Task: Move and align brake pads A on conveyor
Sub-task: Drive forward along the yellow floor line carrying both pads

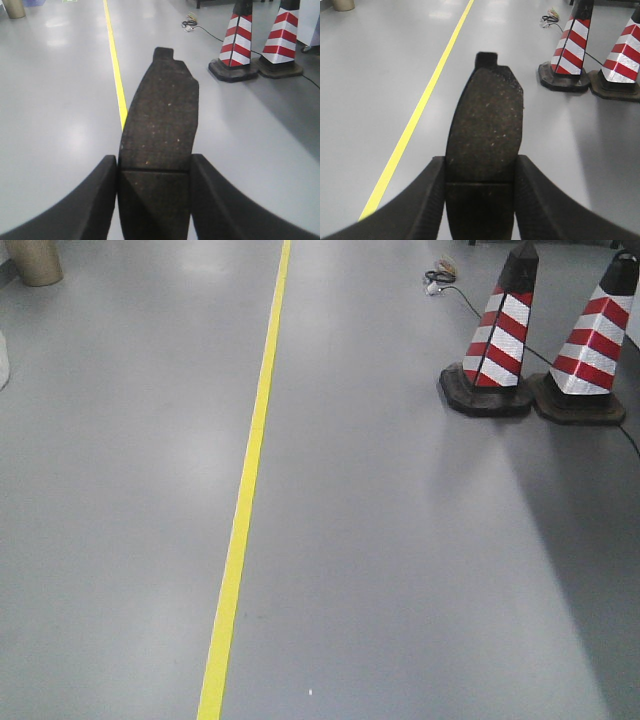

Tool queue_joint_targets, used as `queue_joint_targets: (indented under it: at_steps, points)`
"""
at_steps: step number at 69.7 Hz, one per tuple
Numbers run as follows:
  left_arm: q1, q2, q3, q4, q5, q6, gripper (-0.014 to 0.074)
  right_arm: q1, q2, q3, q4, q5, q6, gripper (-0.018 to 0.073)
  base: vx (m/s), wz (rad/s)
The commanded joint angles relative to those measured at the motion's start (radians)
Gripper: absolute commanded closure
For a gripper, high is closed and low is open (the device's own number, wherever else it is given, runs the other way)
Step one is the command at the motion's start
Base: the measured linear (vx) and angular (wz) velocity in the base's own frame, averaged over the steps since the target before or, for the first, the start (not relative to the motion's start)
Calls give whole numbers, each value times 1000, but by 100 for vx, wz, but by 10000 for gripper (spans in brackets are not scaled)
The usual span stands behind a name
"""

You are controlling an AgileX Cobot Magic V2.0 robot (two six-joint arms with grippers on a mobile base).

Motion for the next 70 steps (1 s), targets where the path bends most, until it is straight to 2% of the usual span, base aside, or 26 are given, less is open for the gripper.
queue_joint_targets:
  at_steps: [1, 70]
  points:
    - [-3, 10, -32, -19, -96, -9, 482, 0, 7, -32, -8, -95, -8, 538, 54, 0]
    - [-3, 10, -32, -19, -96, -9, 482, 0, 7, -32, -8, -95, -8, 538, 53, -1]
